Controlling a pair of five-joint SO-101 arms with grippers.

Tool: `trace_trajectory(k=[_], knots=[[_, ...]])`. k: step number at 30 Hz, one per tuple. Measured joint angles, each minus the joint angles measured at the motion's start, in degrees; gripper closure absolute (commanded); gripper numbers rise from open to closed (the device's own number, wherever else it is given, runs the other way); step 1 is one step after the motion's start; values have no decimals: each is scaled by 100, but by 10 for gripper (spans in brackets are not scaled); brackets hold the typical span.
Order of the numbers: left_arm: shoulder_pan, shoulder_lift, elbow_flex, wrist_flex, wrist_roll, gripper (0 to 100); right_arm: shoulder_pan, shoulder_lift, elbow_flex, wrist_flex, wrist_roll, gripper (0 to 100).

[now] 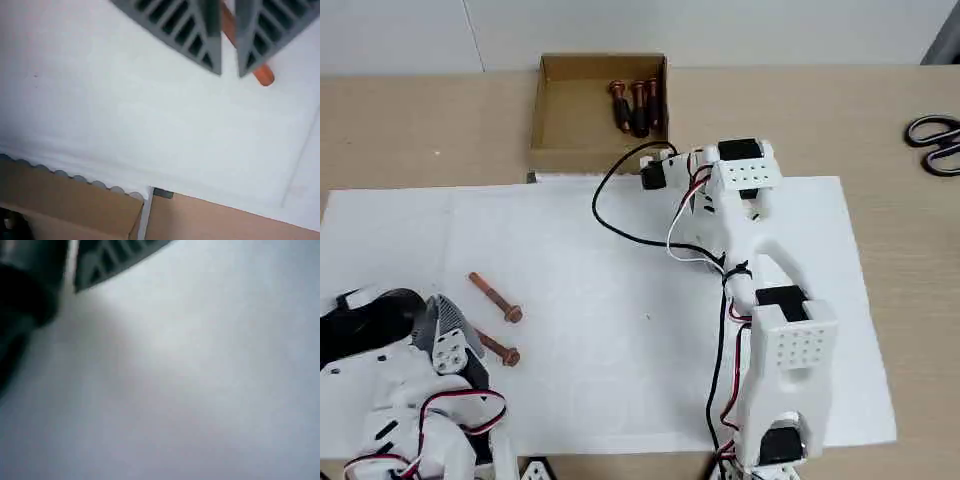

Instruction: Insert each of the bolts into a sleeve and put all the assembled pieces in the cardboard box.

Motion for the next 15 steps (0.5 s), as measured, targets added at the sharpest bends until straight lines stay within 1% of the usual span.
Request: trace_trajectory(k=[5,11,15], knots=[[0,0,0,0,0,994,18,18,0,0,0,989],[0,0,0,0,0,994,35,18,0,0,0,985],[0,0,0,0,0,994,35,-316,88,26,0,985]])
